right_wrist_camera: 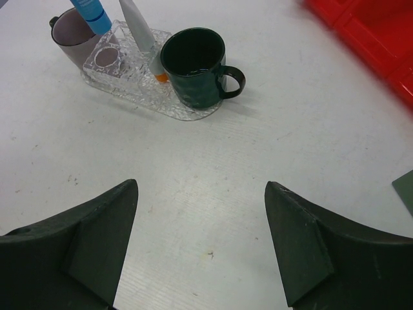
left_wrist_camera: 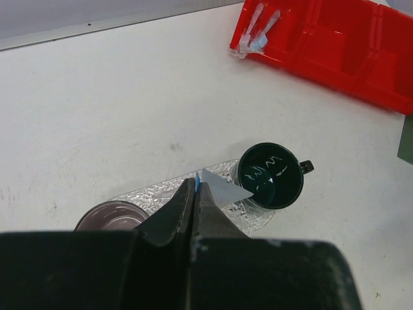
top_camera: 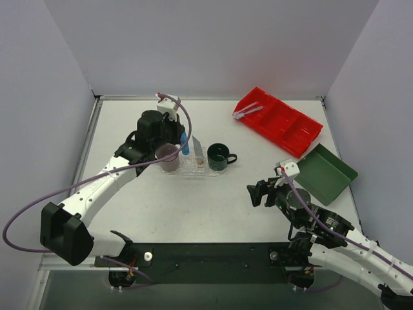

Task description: Prepare toiletry sets of a toothbrush and toothpaste on the tray

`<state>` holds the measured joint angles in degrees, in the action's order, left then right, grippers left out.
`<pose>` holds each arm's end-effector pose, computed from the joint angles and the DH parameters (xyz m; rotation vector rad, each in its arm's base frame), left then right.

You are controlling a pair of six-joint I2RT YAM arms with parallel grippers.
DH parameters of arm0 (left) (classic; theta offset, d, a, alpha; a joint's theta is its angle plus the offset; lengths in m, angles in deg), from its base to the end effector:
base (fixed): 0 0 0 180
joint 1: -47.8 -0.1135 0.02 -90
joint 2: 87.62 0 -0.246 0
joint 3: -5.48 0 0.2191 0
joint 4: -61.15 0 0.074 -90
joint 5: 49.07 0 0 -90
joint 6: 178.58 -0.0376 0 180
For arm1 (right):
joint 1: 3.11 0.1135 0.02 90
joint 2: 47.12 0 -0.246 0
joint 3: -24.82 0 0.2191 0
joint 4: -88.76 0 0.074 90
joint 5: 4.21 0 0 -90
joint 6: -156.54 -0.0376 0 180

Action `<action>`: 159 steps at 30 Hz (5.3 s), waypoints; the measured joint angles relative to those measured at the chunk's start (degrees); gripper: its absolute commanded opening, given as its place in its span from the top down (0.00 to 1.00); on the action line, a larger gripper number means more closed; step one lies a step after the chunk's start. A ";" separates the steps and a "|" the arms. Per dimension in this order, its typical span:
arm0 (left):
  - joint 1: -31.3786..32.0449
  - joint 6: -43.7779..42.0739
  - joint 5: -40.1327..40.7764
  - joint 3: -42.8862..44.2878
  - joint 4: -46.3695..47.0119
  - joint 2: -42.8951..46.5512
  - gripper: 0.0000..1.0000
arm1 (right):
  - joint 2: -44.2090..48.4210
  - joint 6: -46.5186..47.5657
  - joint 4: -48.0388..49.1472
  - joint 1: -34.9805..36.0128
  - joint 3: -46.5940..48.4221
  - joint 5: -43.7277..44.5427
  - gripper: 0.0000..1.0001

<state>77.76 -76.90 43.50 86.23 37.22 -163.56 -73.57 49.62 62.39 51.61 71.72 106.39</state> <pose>0.2469 -0.1404 0.3340 0.2761 1.9097 -0.4476 0.0764 0.0851 0.2884 -0.2847 1.6843 0.6411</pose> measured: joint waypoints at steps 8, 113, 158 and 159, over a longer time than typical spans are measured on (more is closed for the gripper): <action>-0.17 0.96 -0.28 0.00 3.80 -1.36 1.00 | 0.22 -0.02 -0.09 0.00 -0.28 0.04 0.26; 0.33 -1.38 0.81 -10.19 16.04 -8.81 1.00 | 4.20 -1.27 -0.94 0.00 -3.32 1.27 0.26; 1.25 -4.31 1.81 -10.97 19.47 -12.39 0.65 | 5.97 -1.73 -1.46 0.00 -4.24 1.62 0.24; 1.25 -4.46 1.81 -10.95 19.39 -12.48 0.63 | 6.12 -1.73 -1.53 0.00 -4.24 1.68 0.24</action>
<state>79.00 -81.35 45.31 75.28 56.61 -176.04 -67.45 47.89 60.86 51.61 67.48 108.08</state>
